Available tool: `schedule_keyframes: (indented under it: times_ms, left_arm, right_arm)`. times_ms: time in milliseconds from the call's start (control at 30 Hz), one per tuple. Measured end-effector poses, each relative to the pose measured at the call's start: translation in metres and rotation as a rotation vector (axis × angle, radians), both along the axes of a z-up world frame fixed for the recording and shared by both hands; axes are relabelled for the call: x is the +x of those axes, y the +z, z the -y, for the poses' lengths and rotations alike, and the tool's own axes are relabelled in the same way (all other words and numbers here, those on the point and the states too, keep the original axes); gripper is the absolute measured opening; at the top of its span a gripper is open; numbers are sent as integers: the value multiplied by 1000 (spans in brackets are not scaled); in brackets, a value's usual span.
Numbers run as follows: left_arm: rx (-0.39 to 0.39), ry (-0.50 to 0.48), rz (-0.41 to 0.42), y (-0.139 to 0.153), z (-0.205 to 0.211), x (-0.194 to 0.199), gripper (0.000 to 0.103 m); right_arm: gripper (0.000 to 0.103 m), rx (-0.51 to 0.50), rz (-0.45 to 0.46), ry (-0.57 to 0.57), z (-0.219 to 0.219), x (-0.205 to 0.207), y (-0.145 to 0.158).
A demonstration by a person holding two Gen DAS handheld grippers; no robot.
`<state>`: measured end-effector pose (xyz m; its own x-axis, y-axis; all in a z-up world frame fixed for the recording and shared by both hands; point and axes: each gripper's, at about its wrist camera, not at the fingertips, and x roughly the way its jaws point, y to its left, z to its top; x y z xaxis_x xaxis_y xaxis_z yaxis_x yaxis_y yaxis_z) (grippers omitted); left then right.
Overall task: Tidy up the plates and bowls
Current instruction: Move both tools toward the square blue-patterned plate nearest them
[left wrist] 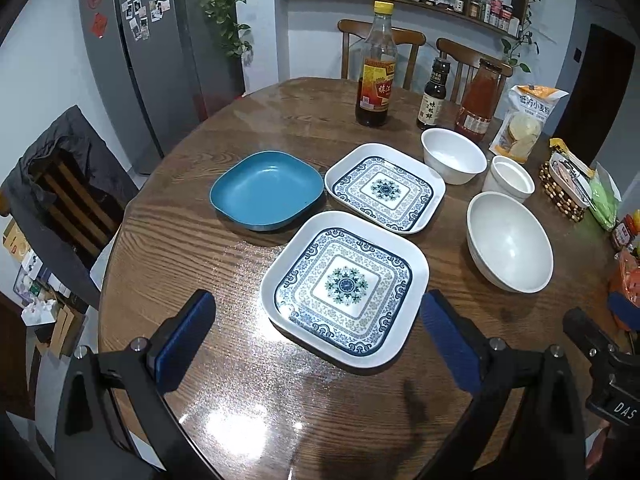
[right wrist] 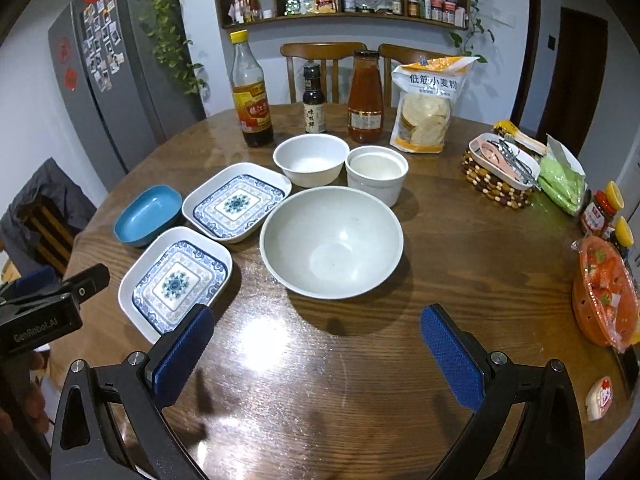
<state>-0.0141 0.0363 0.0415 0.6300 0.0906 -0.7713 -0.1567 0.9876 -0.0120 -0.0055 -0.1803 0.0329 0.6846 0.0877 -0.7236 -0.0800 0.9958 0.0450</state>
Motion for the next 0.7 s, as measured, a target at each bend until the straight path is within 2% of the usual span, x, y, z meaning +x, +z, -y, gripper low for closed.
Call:
schedule_keyframes:
  times_ms: [533, 700]
  left_arm:
    - [-11, -24, -38, -7, -11, 1, 103]
    - [-68, -27, -75, -16, -19, 3, 103]
  right_arm:
    - [103, -13, -18, -11, -7, -1, -2]
    - [103, -18, -34, -5, -14, 1, -6]
